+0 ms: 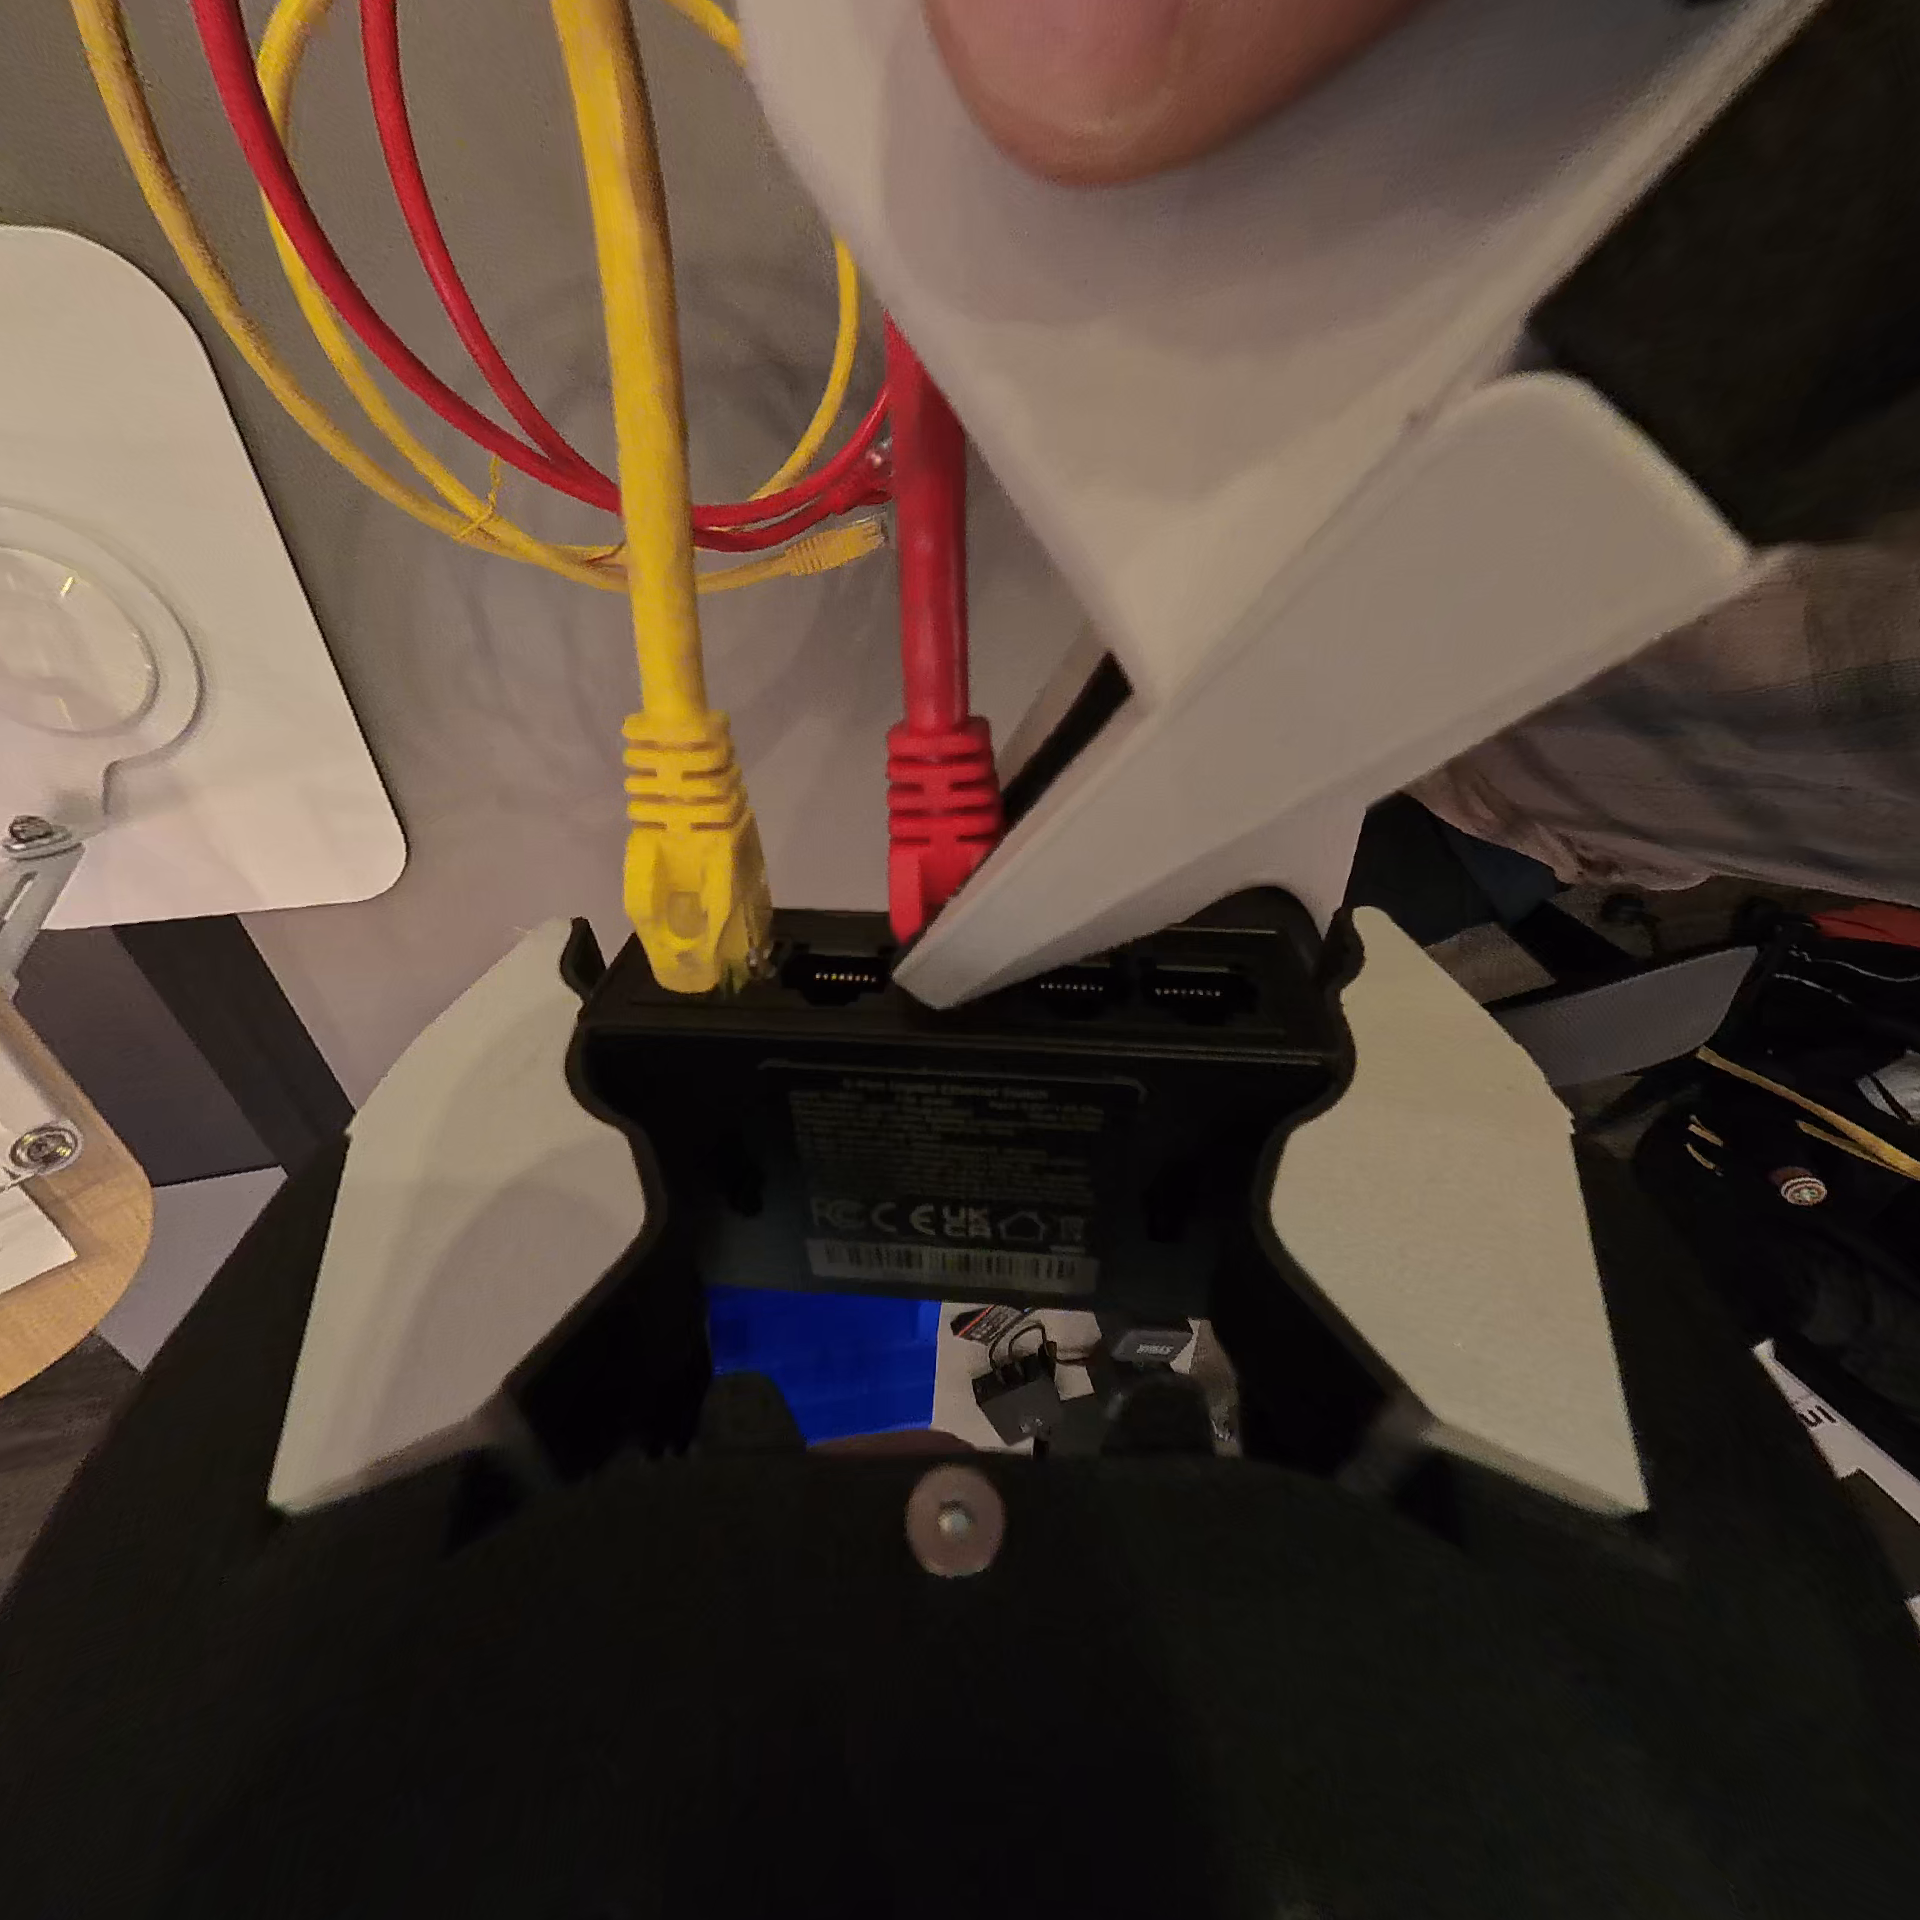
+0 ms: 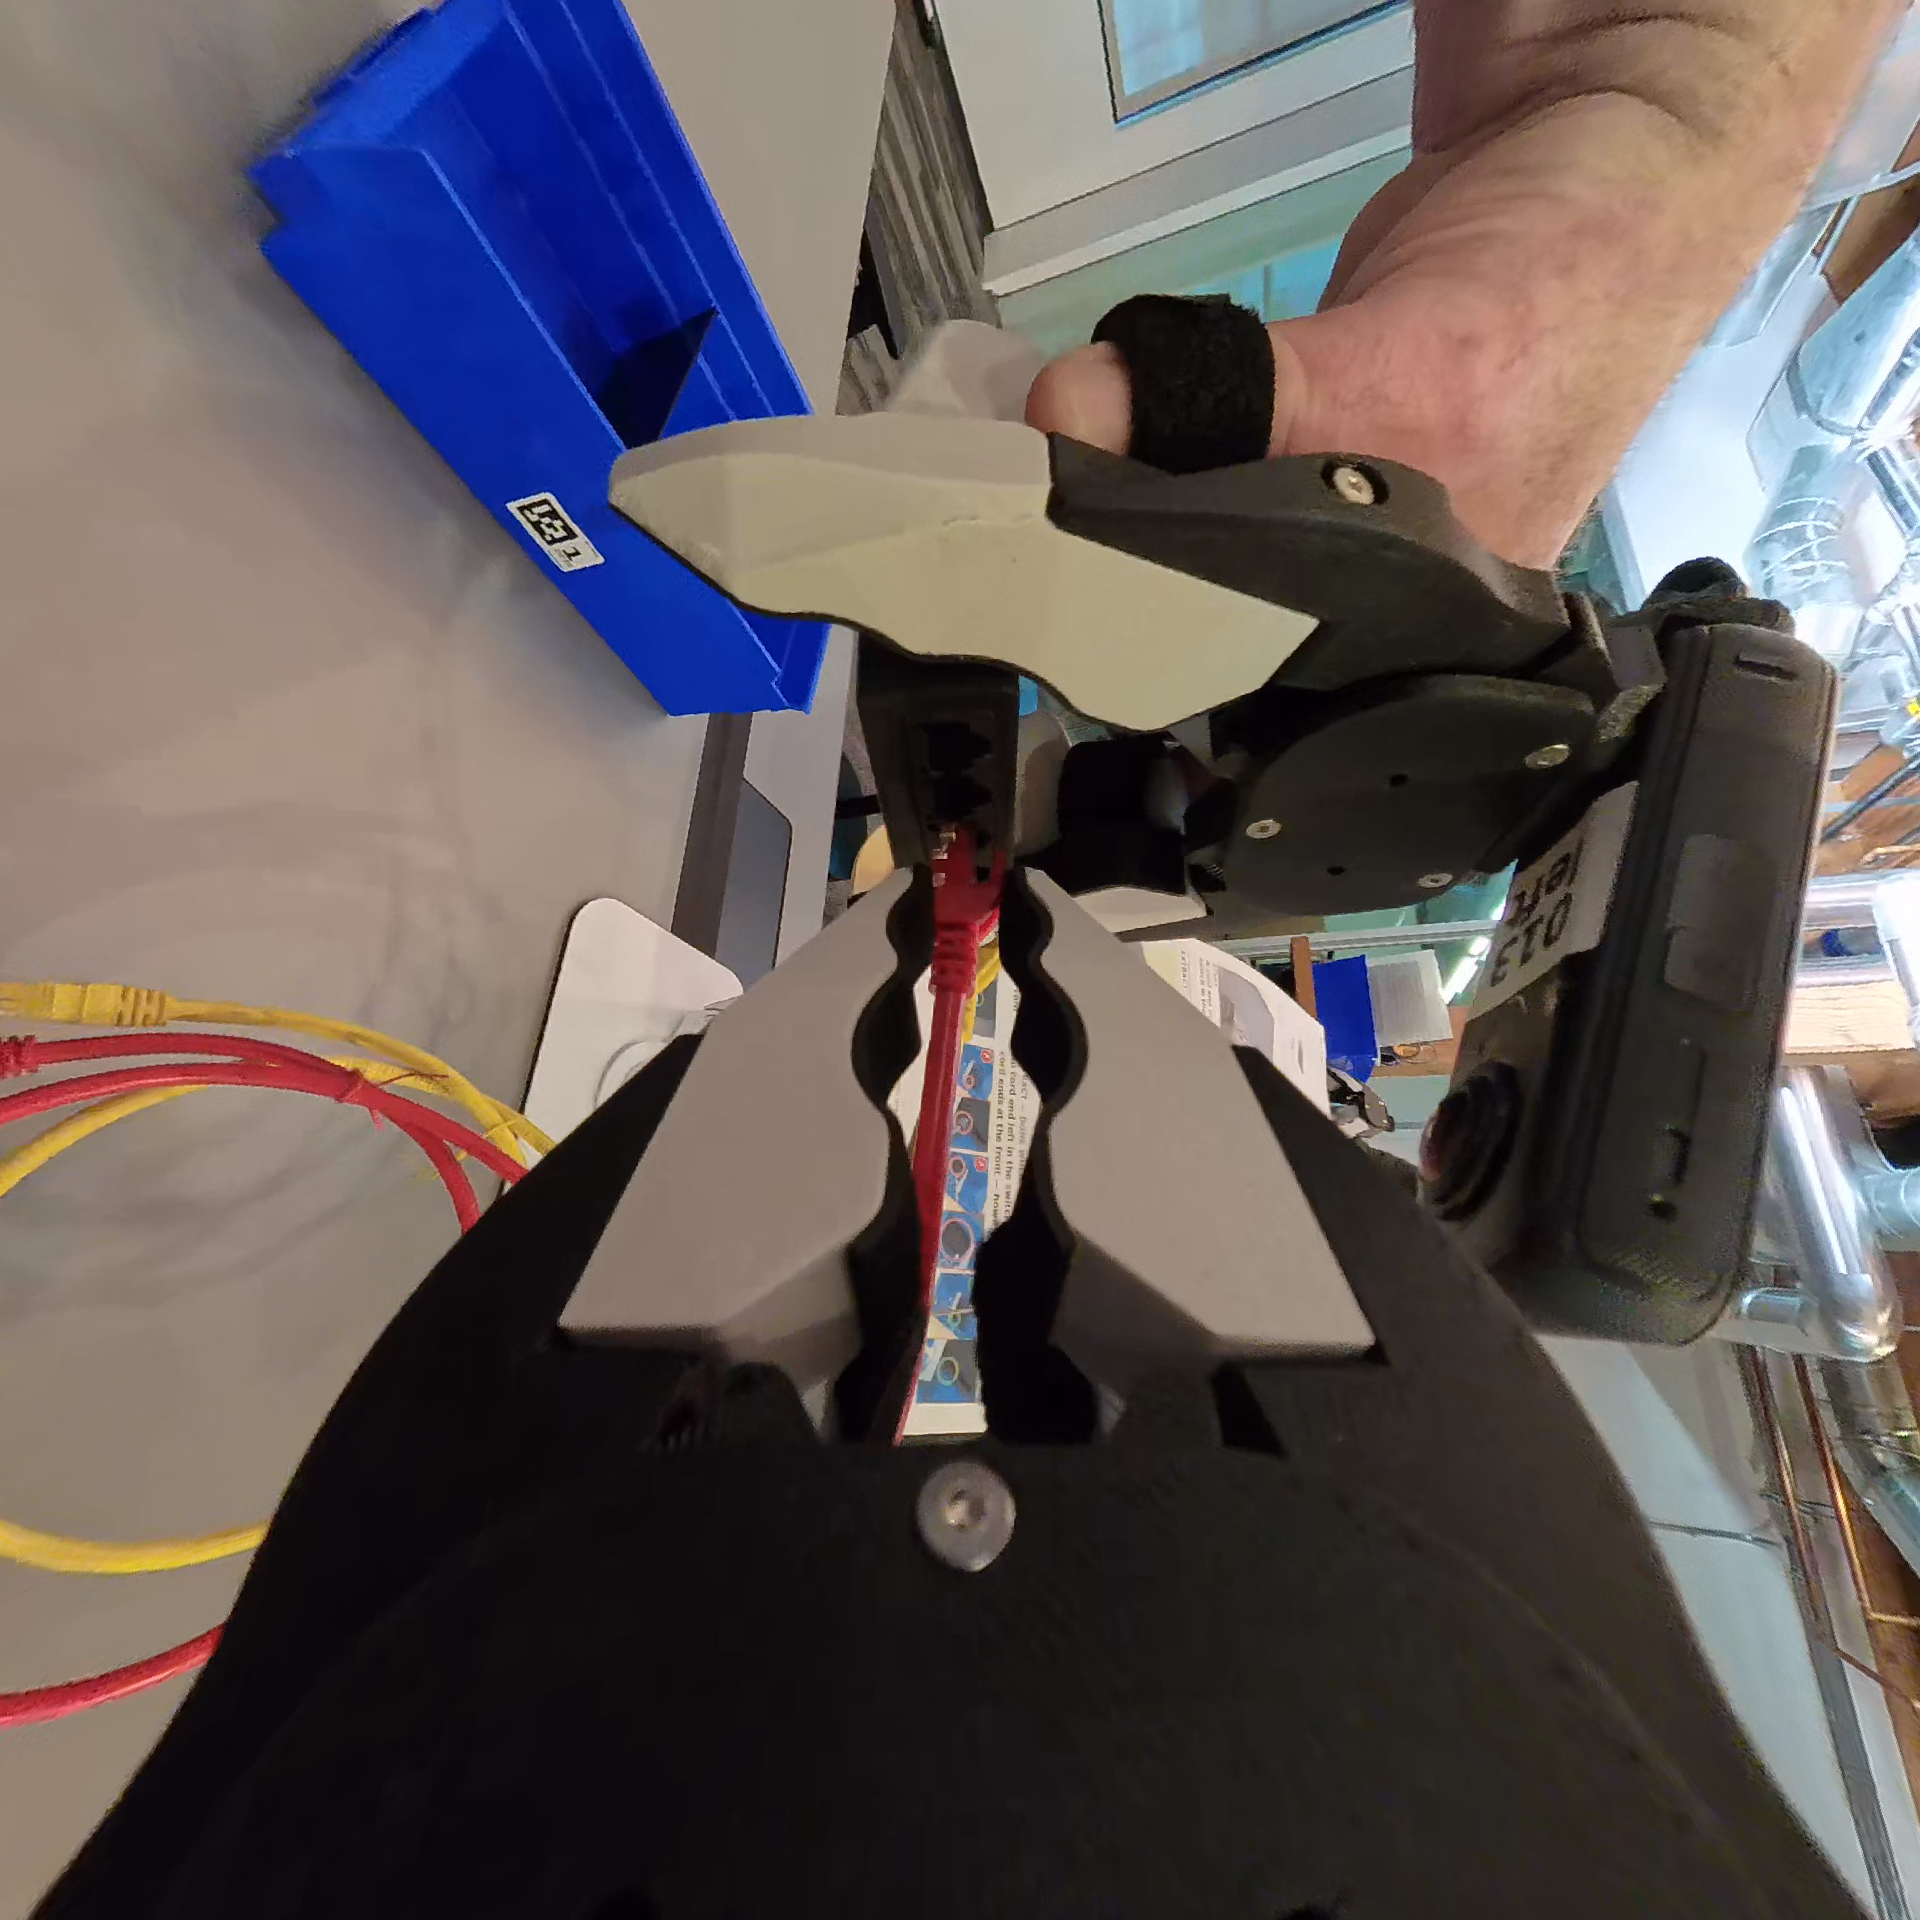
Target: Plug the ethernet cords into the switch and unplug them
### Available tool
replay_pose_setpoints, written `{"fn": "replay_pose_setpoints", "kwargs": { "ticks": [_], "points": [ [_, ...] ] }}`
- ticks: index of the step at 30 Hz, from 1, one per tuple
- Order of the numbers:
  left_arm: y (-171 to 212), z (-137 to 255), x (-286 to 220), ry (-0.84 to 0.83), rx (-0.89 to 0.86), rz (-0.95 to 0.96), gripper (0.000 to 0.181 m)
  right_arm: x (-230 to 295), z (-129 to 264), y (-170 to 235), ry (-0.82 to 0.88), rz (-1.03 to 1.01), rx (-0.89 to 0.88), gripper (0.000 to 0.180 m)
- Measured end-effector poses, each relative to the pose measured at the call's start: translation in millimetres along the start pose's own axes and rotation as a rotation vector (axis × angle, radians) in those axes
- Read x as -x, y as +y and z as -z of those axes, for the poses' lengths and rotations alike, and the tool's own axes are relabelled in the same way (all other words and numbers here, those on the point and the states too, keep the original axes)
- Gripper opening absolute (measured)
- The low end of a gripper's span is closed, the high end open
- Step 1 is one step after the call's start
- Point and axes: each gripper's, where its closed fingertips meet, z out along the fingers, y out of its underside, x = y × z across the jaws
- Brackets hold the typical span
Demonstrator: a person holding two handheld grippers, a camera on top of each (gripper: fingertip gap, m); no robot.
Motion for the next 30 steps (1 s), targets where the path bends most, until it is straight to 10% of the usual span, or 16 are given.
{"fn": "replay_pose_setpoints", "kwargs": {
  "ticks": [30],
  "points": [
    [-3,14,-18,0.044,-0.271,-0.004,0.125,-15,1,-23,0.078,-0.12,-0.165,0.009]
  ]
}}
